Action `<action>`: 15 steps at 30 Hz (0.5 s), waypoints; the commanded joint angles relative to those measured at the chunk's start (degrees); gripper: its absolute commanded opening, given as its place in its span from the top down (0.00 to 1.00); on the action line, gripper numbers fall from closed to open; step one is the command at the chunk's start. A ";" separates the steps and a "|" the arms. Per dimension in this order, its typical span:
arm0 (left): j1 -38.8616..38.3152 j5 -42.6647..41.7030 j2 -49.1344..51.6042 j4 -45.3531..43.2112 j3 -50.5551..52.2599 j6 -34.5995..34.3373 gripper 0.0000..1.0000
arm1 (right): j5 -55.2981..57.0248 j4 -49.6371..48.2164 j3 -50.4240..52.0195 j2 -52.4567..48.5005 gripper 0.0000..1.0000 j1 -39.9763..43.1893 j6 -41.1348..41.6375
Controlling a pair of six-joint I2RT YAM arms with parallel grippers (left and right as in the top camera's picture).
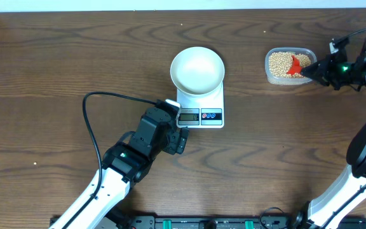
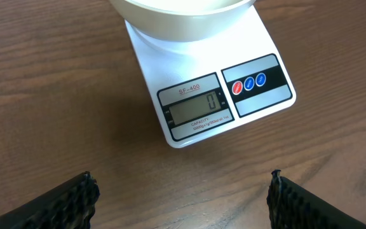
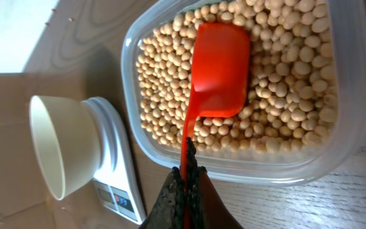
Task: Scoop item into bowl and weigh 50g on scale
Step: 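Drag the red scoop through the soybeans with the right gripper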
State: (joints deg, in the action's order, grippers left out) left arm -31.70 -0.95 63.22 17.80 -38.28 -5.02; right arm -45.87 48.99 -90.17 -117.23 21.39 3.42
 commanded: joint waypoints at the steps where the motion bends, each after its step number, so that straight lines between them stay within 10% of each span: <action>1: 0.13 0.31 0.11 0.13 -0.09 0.48 0.12 | -4.87 0.26 -0.13 -1.29 0.99 1.38 -0.72; 15: 0.13 0.31 0.11 0.13 -0.09 0.48 0.12 | -4.68 5.14 -0.13 -1.29 0.99 6.08 -4.87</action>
State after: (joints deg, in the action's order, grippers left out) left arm -31.70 -0.95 63.22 17.80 -38.28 -5.04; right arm -48.99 53.56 -90.17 -118.08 26.52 0.56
